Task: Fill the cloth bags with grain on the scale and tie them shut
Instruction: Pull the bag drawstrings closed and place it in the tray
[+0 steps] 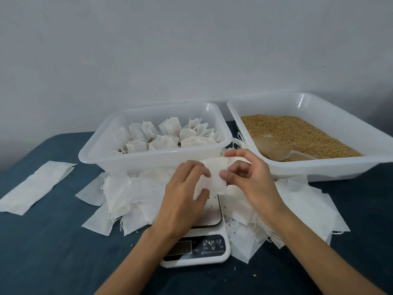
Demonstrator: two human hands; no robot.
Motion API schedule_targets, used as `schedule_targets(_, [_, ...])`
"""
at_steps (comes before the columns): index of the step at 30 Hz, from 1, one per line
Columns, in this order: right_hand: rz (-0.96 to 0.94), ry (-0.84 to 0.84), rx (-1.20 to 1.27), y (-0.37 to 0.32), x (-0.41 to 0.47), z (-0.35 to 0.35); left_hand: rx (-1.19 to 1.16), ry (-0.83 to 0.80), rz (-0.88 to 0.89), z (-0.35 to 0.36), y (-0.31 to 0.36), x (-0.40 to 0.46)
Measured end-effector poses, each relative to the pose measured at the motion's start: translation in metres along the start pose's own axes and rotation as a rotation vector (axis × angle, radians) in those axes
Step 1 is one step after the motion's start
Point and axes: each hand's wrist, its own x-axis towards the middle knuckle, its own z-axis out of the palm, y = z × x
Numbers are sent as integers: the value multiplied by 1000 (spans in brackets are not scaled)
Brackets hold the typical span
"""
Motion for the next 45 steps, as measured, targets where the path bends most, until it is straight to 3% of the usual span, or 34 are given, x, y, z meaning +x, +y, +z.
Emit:
schedule_targets(5, [-48, -10, 19, -1, -2, 4, -60, -39, 47, -3, 11, -1])
schedule_targets(10, [-50, -73, 125, -5, -5, 7, -319, -21, -221, -7, 19, 3])
schedule_targets(13, [-35, -127, 116, -6, -7, 8, -388, -15, -292, -8, 15, 6])
schedule_targets(16, [-97, -118, -33, -5, -7, 7, -460, -31, -321, -10, 12, 6])
schedule_targets(20, [-340, -28, -467, 1, -9, 8, -479, 40, -360, -13, 17, 7])
schedule_targets(22, [-380, -35, -554, 4, -10, 10, -488, 44, -362, -14, 19, 8])
schedule_targets(28, [-93, -211, -196, 0, -13, 16, -458, -21, -334, -15, 18, 6])
schedule_targets(34, [-84, -243, 37, -9, -12, 15, -459, -37, -310, -16, 17, 5])
schedule_targets(41, [27, -20, 96, -8, -9, 7, -765, 30, -503, -23, 4, 13])
schedule_targets(45, [-84, 178, -117, -3, -5, 6, -669, 21, -501, -18, 5, 11])
